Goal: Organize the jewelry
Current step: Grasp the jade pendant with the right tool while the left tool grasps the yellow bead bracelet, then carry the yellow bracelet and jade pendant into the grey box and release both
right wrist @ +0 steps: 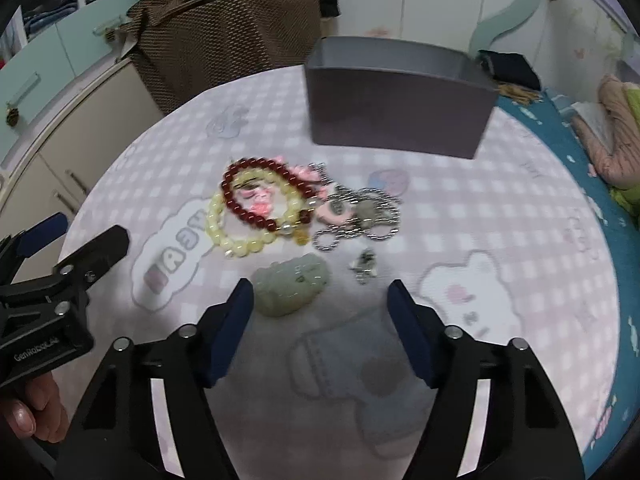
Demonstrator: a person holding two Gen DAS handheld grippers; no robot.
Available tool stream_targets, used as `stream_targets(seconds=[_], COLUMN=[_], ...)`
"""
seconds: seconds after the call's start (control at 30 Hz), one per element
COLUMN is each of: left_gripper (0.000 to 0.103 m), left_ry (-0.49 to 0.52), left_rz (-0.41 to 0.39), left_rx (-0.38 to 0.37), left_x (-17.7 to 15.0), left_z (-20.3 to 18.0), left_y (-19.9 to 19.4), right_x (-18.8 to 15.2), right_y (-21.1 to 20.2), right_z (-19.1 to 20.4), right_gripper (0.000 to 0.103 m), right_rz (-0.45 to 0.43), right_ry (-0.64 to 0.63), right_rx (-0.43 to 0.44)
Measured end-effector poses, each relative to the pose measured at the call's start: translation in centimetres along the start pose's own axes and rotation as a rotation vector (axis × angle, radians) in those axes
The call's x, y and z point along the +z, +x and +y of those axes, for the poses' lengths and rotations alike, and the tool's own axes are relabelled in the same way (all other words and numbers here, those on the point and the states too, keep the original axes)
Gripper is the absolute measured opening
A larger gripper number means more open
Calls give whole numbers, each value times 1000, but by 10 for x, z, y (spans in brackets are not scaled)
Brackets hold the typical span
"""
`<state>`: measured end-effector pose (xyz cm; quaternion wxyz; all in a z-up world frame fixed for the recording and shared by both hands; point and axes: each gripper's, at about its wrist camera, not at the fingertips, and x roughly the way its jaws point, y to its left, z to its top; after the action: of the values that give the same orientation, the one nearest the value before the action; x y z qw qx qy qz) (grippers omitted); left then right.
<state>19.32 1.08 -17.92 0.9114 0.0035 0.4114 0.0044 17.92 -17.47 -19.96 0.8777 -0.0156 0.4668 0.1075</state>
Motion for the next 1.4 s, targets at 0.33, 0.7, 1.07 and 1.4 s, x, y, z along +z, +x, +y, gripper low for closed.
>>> stream_targets(seconds=[0.33, 0.7, 1.07, 1.4], left_gripper=[98, 98, 52, 9], left_ry=[15, 28, 82, 93], left_rz=[38, 106, 125, 74], left_rx=[-29, -46, -69, -263], left_x=[8, 23, 33, 35], left_z=[-13, -33, -50, -43], left_y=[16, 49, 59, 19], right_x=[0, -1, -4, -1], right_y=[2, -5, -14, -31], right_z=[9, -18, -35, -43], right_gripper=[41, 40, 40, 40], right_rz=[-46, -43, -58, -99], right_ry=[-109, -37, 3, 19], right_rx=[4, 52, 103, 120])
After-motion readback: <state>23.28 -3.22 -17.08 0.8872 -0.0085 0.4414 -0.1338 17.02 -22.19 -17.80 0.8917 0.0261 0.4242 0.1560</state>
